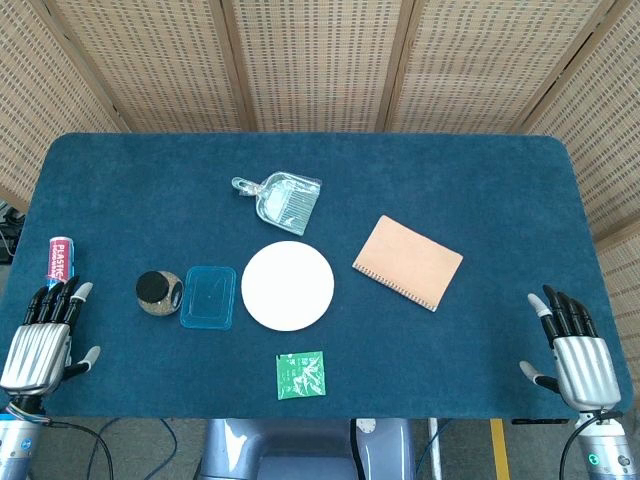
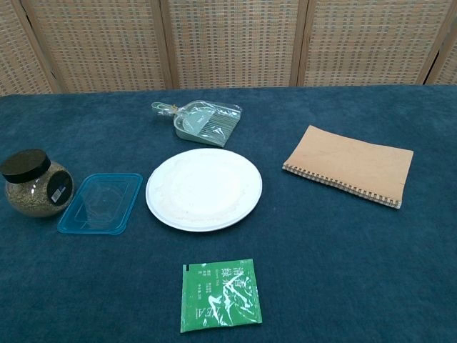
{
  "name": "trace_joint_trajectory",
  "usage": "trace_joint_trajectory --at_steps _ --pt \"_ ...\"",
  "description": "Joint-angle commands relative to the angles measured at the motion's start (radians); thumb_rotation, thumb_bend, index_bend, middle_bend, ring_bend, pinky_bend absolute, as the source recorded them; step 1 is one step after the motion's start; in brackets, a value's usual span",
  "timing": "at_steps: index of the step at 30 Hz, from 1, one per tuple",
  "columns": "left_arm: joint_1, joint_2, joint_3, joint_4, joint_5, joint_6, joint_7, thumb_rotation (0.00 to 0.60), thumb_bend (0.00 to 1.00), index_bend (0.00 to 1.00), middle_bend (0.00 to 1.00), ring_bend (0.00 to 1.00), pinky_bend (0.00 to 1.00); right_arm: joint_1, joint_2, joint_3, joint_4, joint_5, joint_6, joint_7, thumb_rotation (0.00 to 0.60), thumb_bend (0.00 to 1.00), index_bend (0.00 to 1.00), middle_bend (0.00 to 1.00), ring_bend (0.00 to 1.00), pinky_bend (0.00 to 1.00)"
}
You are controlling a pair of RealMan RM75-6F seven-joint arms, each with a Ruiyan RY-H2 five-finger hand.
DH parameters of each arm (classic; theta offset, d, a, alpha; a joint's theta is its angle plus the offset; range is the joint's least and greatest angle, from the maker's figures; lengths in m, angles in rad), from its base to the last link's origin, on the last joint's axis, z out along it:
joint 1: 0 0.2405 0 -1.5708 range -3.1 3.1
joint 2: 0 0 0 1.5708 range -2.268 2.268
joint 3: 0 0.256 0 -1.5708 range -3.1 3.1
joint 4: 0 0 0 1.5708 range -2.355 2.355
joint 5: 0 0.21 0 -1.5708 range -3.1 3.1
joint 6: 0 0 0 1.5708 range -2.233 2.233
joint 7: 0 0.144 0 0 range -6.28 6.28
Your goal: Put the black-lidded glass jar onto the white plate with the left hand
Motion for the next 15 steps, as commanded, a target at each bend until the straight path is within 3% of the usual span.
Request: trace_joint_trajectory --at_steps 1,15 --pt "0.0 -0.001 0.0 0.0 0.0 0.0 0.001 0.6 0.27 0.0 0.0 0.0 0.0 0.0 0.0 0.0 0.001 0.001 -0.001 -0.001 0.6 0.03 0.09 0.0 0.0 0.08" --pt "0.003 -0.001 0.003 -0.003 0.013 0.01 -0.001 0.6 0.27 0.0 0.0 0.0 0.0 -0.002 0.004 -0.003 -0.005 -0.007 0.002 0.0 0.6 0.03 0.09 0.0 0.0 0.08"
